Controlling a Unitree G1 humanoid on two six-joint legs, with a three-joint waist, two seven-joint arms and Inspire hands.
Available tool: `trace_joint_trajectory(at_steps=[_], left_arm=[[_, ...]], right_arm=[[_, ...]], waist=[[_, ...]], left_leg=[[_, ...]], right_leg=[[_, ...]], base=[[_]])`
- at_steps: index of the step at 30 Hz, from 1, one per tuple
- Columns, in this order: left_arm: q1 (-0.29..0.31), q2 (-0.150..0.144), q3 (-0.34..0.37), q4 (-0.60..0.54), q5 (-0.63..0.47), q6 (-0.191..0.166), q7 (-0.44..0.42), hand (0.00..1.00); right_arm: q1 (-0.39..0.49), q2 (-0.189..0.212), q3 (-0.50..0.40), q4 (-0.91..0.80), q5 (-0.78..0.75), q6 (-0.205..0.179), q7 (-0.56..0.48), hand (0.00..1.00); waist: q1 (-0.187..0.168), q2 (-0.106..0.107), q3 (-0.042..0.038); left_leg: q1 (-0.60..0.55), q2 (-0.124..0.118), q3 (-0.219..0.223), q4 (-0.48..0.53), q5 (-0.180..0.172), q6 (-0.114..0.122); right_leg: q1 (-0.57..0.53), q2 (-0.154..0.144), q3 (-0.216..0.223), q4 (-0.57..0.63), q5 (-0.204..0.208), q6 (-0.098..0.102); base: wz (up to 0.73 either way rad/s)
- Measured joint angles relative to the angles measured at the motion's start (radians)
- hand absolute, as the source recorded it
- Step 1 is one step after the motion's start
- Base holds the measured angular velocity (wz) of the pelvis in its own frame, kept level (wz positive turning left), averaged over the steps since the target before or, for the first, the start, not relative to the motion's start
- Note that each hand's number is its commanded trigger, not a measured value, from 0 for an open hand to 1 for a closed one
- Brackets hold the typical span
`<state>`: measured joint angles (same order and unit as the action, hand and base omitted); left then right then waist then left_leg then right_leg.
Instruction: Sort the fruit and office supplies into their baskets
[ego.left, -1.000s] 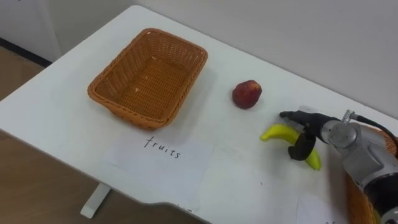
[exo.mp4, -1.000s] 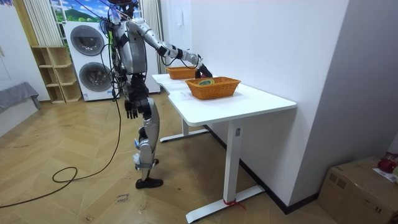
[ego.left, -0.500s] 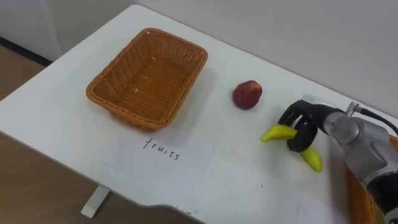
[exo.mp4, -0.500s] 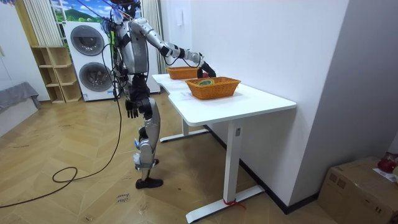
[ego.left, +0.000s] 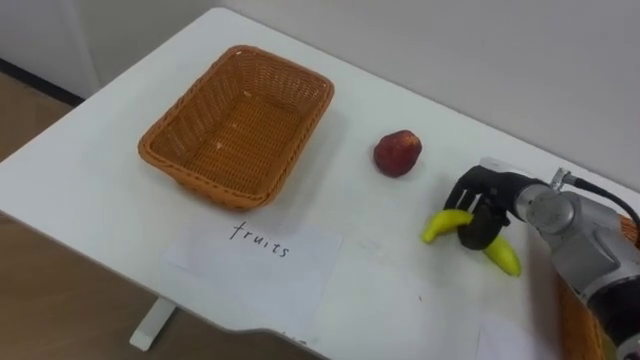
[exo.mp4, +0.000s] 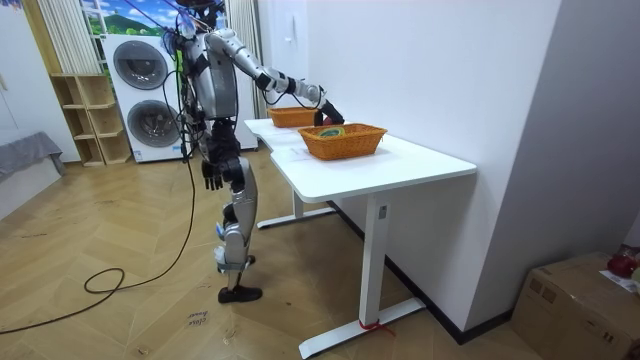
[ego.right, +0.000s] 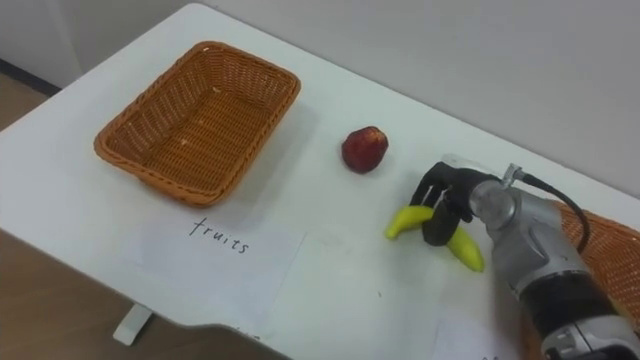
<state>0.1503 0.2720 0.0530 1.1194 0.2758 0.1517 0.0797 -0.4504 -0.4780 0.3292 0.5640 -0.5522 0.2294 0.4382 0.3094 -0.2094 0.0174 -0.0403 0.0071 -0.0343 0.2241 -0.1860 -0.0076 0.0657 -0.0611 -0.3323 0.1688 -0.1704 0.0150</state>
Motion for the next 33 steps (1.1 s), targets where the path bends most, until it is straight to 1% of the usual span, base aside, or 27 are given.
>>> trace_joint_trajectory(at_steps=[6, 14, 20, 23, 24, 26, 29, 33], left_arm=[[-0.001, 0.001, 0.0, 0.0, 0.0, 0.0, -0.001, 0.0], [0.0, 0.005, 0.002, -0.001, 0.001, -0.001, 0.002, 0.0], [0.001, 0.005, 0.003, 0.0, 0.001, -0.009, 0.003, 0.0], [0.006, 0.003, 0.012, 0.0, 0.001, -0.01, 0.003, 0.0], [0.008, 0.002, 0.015, -0.001, 0.001, -0.009, 0.004, 0.0], [0.018, 0.001, 0.016, -0.001, 0.001, -0.009, 0.004, 0.0], [0.025, -0.006, 0.022, -0.001, 0.001, -0.009, 0.007, 0.0], [0.039, -0.015, 0.022, -0.001, 0.001, -0.009, 0.017, 0.0]], right_arm=[[0.0, 0.0, 0.0, -0.001, 0.0, -0.001, 0.002, 1.0], [0.001, 0.0, -0.001, -0.013, 0.0, 0.0, 0.003, 1.0], [0.001, 0.0, -0.002, -0.044, 0.001, -0.024, 0.024, 1.0], [0.007, 0.0, -0.014, -0.102, 0.001, -0.024, 0.038, 1.0], [0.023, 0.0, -0.035, -0.152, 0.001, -0.023, 0.041, 1.0], [0.042, 0.0, -0.049, -0.225, 0.006, -0.024, 0.042, 1.0], [0.05, 0.0, -0.055, -0.278, 0.005, -0.033, 0.042, 1.0], [0.053, 0.0, -0.068, -0.342, 0.001, -0.033, 0.041, 1.0]], waist=[[-0.001, -0.004, -0.003], [-0.005, -0.006, -0.0041], [-0.01, -0.004, -0.0029], [-0.02, 0.0, 0.0002], [-0.029, 0.001, 0.0003], [-0.033, 0.007, 0.0016], [-0.046, 0.012, 0.0017], [-0.072, 0.019, -0.002]], left_leg=[[0.001, 0.0, 0.0, 0.001, 0.0, 0.0], [0.0, 0.0, 0.0, 0.008, 0.0, 0.0], [-0.002, -0.001, -0.002, 0.008, 0.0, 0.0], [-0.001, -0.001, -0.002, 0.008, 0.0, 0.0], [-0.001, -0.001, -0.002, 0.009, 0.0, 0.0], [-0.001, -0.001, -0.002, 0.01, 0.0, 0.0], [0.0, -0.002, -0.001, 0.011, 0.0, 0.0], [-0.001, -0.002, -0.001, 0.012, 0.0, 0.0]], right_leg=[[-0.001, 0.0, 0.0, 0.0, 0.0, 0.0], [-0.001, 0.0, 0.0, 0.0, 0.0, 0.0], [-0.002, 0.0, 0.0, -0.001, 0.0, 0.0], [-0.002, 0.0, 0.001, 0.0, 0.0, 0.0], [-0.002, -0.001, 0.0, 0.0, 0.0, 0.0], [0.0, -0.001, 0.0, 0.0, 0.0, 0.0], [0.0, -0.001, 0.001, 0.0, 0.0, 0.0], [0.001, -0.001, 0.001, 0.0, 0.0, 0.0]], base=[[0.0], [0.0], [0.0], [0.0], [0.0], [0.0], [0.0], [0.0]])
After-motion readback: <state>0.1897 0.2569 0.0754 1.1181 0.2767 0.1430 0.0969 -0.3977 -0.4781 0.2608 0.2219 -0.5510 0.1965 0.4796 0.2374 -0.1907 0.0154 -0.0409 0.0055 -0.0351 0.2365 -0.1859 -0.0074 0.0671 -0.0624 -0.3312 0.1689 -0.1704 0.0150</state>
